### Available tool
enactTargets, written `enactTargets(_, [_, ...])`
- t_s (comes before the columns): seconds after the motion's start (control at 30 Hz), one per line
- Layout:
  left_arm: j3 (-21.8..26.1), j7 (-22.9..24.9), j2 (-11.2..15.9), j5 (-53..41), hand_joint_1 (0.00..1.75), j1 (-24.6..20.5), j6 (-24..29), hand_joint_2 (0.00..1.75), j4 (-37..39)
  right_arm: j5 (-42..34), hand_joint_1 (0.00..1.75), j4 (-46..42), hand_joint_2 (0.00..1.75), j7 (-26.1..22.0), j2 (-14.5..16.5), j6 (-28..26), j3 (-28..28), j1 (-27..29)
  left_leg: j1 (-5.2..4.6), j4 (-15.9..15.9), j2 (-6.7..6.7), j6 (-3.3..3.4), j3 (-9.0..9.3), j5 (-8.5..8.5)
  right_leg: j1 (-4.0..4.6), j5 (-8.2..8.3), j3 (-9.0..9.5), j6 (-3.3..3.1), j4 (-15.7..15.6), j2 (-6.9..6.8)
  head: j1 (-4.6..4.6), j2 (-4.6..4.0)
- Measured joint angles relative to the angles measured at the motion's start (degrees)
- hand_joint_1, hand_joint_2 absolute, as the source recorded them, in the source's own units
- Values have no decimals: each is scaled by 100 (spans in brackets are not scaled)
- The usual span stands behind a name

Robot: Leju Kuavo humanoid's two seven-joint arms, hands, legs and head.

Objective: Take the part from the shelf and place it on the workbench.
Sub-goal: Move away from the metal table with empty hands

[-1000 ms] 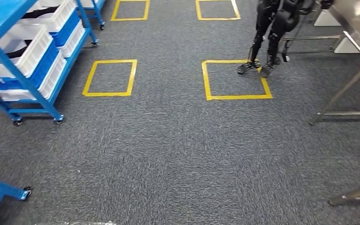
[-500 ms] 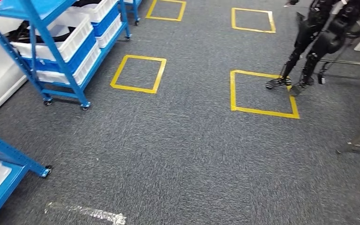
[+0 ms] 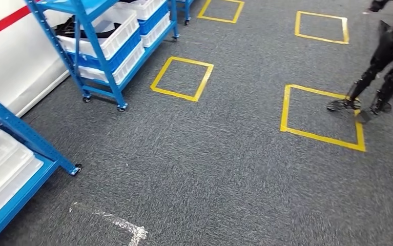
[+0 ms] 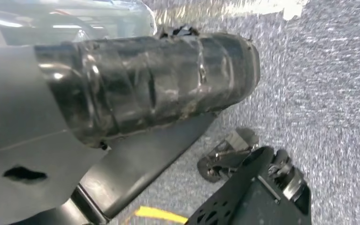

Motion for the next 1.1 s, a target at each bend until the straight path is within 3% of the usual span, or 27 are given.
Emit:
enactTargets(0.03, [0, 2, 0, -4, 0, 0, -6, 0, 1, 3, 0, 0, 0, 0, 0, 0, 0, -1, 5, 12, 20, 0, -24, 69, 4, -19, 17, 1, 0, -81, 1, 0])
enactTargets(0.07, [0, 4, 0, -8, 0, 0, -12, 0, 2, 7, 0, 0, 0, 0, 0, 0, 1, -3, 7, -182, 51, 10, 63, 226, 7, -42, 42, 8, 0, -157, 0, -1])
enactTargets(0.13, [0, 9, -1, -15, 0, -4, -22, 0, 2, 27, 0, 1, 0, 0, 1, 2, 1, -8, -28, -931, 287, 71, 444, 585, 19, -99, 112, 39, -2, -291, 1, -1])
enactTargets(0.2, [0, 14, -2, -20, 0, -9, -31, 0, 4, 67, 0, 2, 0, 0, 2, 5, 2, -10, -94, -1408, 486, 148, 694, 708, 45, -154, 172, 96, -13, -404, 3, -1])
enactTargets(0.23, [0, 17, -2, -21, 0, -10, -35, 0, 5, 85, 0, 2, 0, 0, 2, 6, 2, -15, -122, -1460, 496, 176, 715, 684, 59, -171, 196, 128, -30, -460, 5, -1])
enactTargets(0.3, [0, 24, -4, -21, 0, -3, -41, 0, 6, 114, 0, 2, 0, 2, 5, 9, 2, -38, -110, -1513, 340, 231, 739, 698, 59, -205, 252, 194, -69, -538, 7, 0])
enactTargets(0.37, [0, 24, -12, -26, 0, -3, -41, 0, 7, 148, 0, 2, 0, 6, 8, 12, 2, -52, -69, -1606, 203, 298, 808, 725, 43, -351, 213, 242, 104, -318, 16, 0])
enactTargets(0.43, [0, 22, -18, -34, 0, -5, -39, 0, 8, 179, 0, 2, 0, 12, 8, 13, 2, -40, -50, -1650, 73, 357, 852, 733, 35, -664, -107, 254, 752, 37, 29, 0])
enactTargets(0.5, [0, 22, -19, -42, 0, -3, -37, 0, 8, 194, 0, 2, 0, 16, 9, 15, 2, -24, -51, -1644, -84, 385, 857, 721, 37, -850, -513, 264, 1412, 166, 34, 1])
enactTargets(0.53, [0, 23, -20, -46, 0, -2, -37, 0, 8, 198, 0, 2, 0, 18, 9, 15, 2, -16, -51, -1635, -177, 384, 862, 713, 34, -778, -607, 270, 1484, 180, 34, 1])
enactTargets(0.6, [0, 26, -21, -56, 0, -1, -39, 0, 9, 204, 0, 2, 0, 19, 8, 16, 2, -3, -42, -1593, -374, 356, 874, 684, 13, -327, -499, 276, 999, 261, 35, 0])
enactTargets(0.67, [0, 26, -26, -67, 0, -2, -42, 0, 12, 215, 0, 3, 0, 20, 7, 15, 3, 7, -36, -1515, -531, 302, 845, 636, -32, 25, -273, 274, 327, 591, 33, 0])
enactTargets(0.73, [0, 26, -28, -76, 0, -4, -43, 0, 17, 232, 0, 4, 0, 19, 7, 15, 5, 4, -25, -1475, -659, 229, 787, 626, -38, 66, -188, 260, 85, 806, 29, 0])
enactTargets(0.8, [0, 26, -28, -81, 0, -3, -43, 0, 26, 255, 0, 4, 0, 18, 13, 15, 8, -17, -4, -1485, -785, 156, 753, 646, -28, 78, -148, 213, 40, 681, 27, 1])
enactTargets(0.83, [0, 26, -27, -86, 0, -4, -40, 0, 31, 267, 0, 4, 0, 19, 18, 16, 10, -22, -9, -1449, -726, 129, 731, 626, -33, 85, -110, 180, 6, 596, 26, 0])
enactTargets(0.87, [0, 26, -27, -93, 0, -7, -36, 0, 34, 274, 0, 4, 0, 19, 22, 16, 10, -18, -16, -1327, -586, 104, 672, 561, -40, 93, -70, 145, -27, 507, 22, -1])
enactTargets(0.93, [0, 28, -26, -116, 0, -12, -27, 0, 37, 285, 0, 4, 0, 20, 25, 16, 10, -2, -22, -759, -192, 60, 386, 295, -24, 81, -10, 89, -63, 327, 12, -1])
enactTargets(1.0, [1, 33, -26, -134, 0, -11, -24, 0, 38, 292, 0, 3, 0, 20, 22, 15, 10, 4, 6, -104, -27, 23, 27, 79, 2, 52, 18, 60, -63, 140, 8, 0])
enactTargets(1.03, [1, 37, -26, -137, 0, -10, -24, 0, 39, 294, 0, 3, 0, 20, 21, 15, 10, 3, 19, 17, 2, 11, -50, 97, 8, 35, 35, 58, -62, 48, 8, 0])
enactTargets(1.07, [1, 40, -26, -140, 0, -9, -24, 0, 39, 295, 0, 3, 0, 20, 20, 15, 10, -1, 28, -77, 25, 6, -12, 213, 10, 14, 58, 64, -62, -38, 8, 0])
enactTargets(1.1, [1, 43, -26, -142, 0, -9, -24, 0, 39, 295, 0, 4, 0, 20, 20, 16, 10, -6, 33, -369, 75, 10, 137, 397, 9, -10, 88, 76, -62, -116, 8, 1])
